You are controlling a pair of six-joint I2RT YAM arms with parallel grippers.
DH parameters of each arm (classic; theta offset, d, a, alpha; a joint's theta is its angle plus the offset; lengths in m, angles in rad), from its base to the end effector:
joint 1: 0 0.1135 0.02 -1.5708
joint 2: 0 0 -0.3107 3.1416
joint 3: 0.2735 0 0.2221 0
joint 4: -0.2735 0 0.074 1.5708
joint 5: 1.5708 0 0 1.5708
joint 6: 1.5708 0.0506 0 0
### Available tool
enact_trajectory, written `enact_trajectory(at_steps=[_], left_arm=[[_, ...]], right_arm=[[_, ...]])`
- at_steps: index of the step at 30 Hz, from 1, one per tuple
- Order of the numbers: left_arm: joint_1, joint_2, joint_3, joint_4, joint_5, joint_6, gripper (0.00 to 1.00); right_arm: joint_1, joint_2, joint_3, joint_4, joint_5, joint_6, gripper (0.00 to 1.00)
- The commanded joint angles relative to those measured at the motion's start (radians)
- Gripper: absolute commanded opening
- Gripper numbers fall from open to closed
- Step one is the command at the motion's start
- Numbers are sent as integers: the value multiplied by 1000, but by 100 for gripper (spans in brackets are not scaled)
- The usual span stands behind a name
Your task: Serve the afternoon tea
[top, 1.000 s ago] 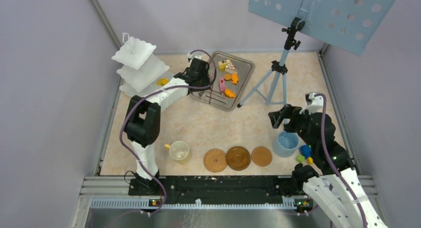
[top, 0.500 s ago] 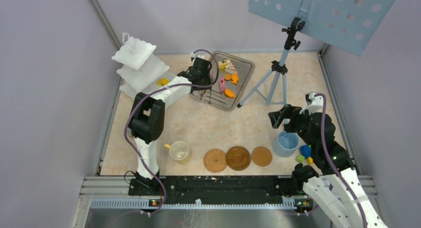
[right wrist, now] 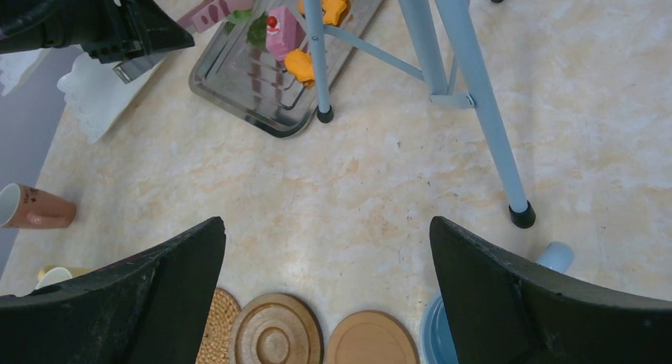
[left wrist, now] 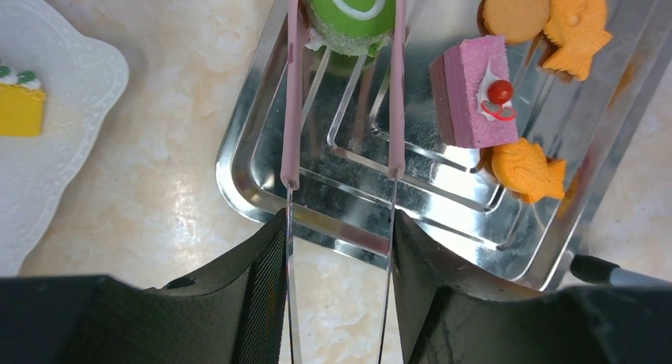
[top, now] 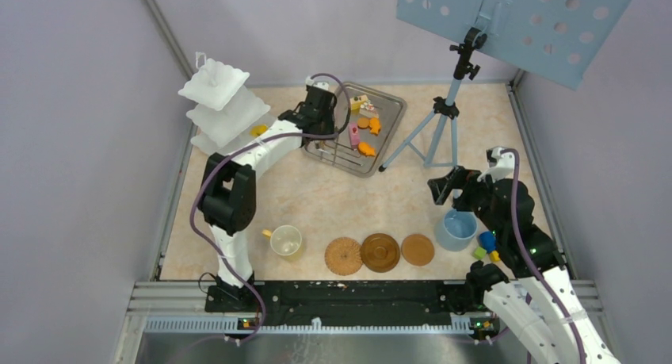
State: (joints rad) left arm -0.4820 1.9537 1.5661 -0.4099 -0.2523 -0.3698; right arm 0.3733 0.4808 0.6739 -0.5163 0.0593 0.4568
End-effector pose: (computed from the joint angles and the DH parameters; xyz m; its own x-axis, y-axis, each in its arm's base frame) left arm 0.3981 -0.1940 0.2884 -0.6976 -0.0300 -0.7158 0.0453 0.9953 -0.0859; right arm 0.0578 0.0194 0.3176 -0.4029 0.3151 -0.8593 -0.1493 0.9037 0.4014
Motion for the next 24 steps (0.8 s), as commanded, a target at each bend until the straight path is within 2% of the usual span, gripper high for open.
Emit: enact_trajectory(at_steps=[1,7,14,18,24], left_arm=[[-7,-159,-4,-11,-13,49,29],[-6,-311,-41,-67,-32,104,27],[-5,-506,-114,-125,-119,179,27],[4,-551,-110,-190,-131,188,29],[52,-607,-164,-186,-180,201,29]], right_arm=[[10,2,6,36,10,-1,98],[10,0,1,39,7,-1,99],[11,-6,-2,44,5,-1,98],[10,-3,2,42,2,-3,98],[10,-7,1,41,-1,-3,98]])
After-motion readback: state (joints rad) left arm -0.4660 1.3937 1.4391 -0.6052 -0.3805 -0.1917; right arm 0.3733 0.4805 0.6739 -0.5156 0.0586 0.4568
